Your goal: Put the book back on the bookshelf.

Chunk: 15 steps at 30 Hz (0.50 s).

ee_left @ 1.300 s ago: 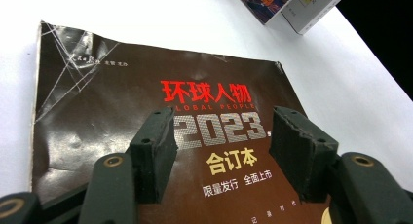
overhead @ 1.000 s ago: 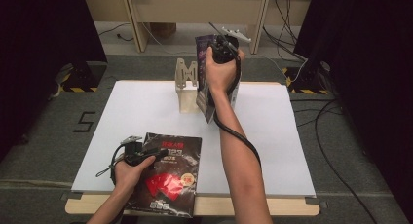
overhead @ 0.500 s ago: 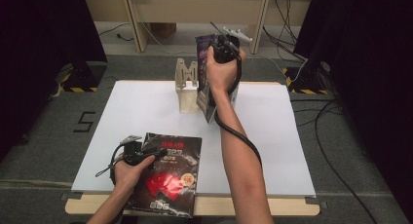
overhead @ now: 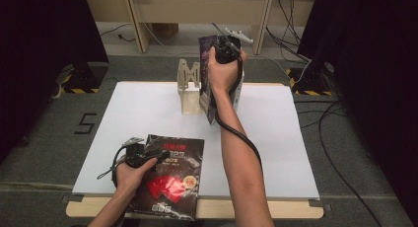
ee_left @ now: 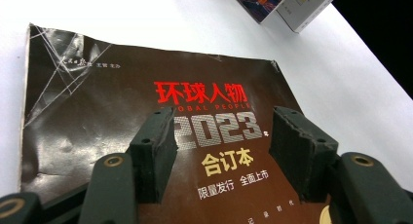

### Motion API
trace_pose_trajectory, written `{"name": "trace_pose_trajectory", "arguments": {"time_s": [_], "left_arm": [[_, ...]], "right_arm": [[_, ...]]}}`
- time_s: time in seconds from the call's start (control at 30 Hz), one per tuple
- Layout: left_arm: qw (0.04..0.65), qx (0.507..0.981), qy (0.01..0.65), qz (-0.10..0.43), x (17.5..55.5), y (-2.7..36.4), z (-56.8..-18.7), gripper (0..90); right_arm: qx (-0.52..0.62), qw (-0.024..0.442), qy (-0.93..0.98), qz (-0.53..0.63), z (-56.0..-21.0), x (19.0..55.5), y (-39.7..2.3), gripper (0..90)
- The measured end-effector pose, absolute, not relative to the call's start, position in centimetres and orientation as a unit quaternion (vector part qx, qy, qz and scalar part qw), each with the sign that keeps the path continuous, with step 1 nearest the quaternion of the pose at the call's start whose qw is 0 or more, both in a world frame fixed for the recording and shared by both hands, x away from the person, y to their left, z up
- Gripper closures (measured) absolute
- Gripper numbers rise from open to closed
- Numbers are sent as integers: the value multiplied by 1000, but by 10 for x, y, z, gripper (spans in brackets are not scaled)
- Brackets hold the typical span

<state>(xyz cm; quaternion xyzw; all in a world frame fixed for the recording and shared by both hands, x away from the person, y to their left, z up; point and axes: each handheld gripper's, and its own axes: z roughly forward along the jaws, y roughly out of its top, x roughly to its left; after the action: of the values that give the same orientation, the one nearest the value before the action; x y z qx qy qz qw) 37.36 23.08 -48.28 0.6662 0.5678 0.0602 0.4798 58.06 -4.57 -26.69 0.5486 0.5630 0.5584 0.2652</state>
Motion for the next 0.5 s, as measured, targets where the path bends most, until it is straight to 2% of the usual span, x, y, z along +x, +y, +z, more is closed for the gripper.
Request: {"name": "trace_pose_trajectory", "arguments": {"time_s": [0.5], "left_arm": [[475,671,566,61,374,230,-486,414]], "right_arm": [[526,301,589,535,-284,579,-38,841]]}}
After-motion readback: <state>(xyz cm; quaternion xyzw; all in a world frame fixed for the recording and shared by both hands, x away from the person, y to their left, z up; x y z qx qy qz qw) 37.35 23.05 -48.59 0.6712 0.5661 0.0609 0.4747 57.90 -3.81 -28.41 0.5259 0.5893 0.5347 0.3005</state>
